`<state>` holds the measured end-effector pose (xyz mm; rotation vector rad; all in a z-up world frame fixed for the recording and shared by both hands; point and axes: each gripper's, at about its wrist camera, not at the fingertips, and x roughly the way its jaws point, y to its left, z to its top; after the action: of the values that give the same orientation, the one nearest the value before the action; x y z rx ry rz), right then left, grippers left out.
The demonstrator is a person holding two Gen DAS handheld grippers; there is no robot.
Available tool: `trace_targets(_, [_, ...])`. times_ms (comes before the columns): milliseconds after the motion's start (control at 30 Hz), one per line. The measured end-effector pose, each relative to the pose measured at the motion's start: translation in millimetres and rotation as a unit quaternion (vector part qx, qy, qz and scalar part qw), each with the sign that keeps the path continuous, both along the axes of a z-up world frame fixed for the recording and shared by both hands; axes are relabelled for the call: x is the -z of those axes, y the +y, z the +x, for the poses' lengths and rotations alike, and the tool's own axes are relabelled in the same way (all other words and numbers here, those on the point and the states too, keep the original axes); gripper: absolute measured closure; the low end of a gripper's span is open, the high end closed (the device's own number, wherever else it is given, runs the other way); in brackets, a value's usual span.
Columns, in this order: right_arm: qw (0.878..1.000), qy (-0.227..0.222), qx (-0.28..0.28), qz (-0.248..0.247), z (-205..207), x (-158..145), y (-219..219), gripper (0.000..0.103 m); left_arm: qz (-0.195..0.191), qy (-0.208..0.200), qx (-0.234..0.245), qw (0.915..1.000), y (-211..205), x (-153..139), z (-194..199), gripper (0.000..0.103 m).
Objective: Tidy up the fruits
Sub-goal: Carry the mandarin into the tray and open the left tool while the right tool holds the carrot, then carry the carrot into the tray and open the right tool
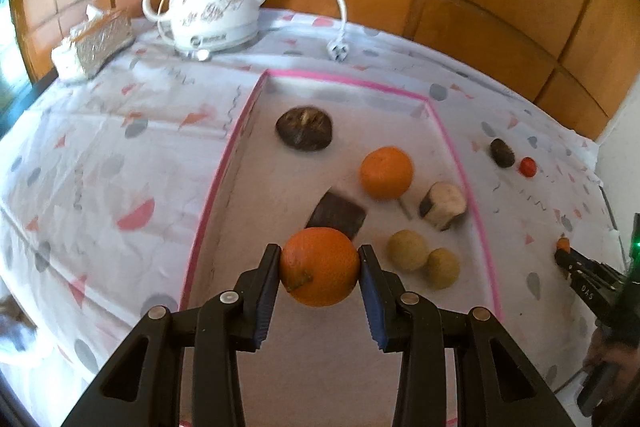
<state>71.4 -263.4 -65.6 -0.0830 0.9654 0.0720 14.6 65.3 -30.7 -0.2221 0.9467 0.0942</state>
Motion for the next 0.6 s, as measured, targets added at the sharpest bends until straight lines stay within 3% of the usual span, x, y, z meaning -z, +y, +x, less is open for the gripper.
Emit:
trace_targets(167, [0.999, 0.010, -0.009, 0.035, 1, -3, -1, 0.083, -0.010, 0.006, -0.005, 0.9999, 5, 9, -5, 0.063])
trace_targets(333, [0.999, 0.011, -0.035, 0.039, -1, -5, 16, 0.083, -0.006, -0.010, -0.007, 0.9999, 7, 1, -7, 0.062])
trace_targets(433, [0.998, 0.014, -0.050, 0.045, -3, -7, 27, 0.083, -0.004, -0.022, -0.010, 0.9997, 7, -4, -9, 0.052])
trace_targets(600, [0.996, 0.013, -0.074, 0.040, -8, -7, 44, 0.083, 0.003, -0.027, -0.015, 0.9995, 8, -8, -10, 0.051])
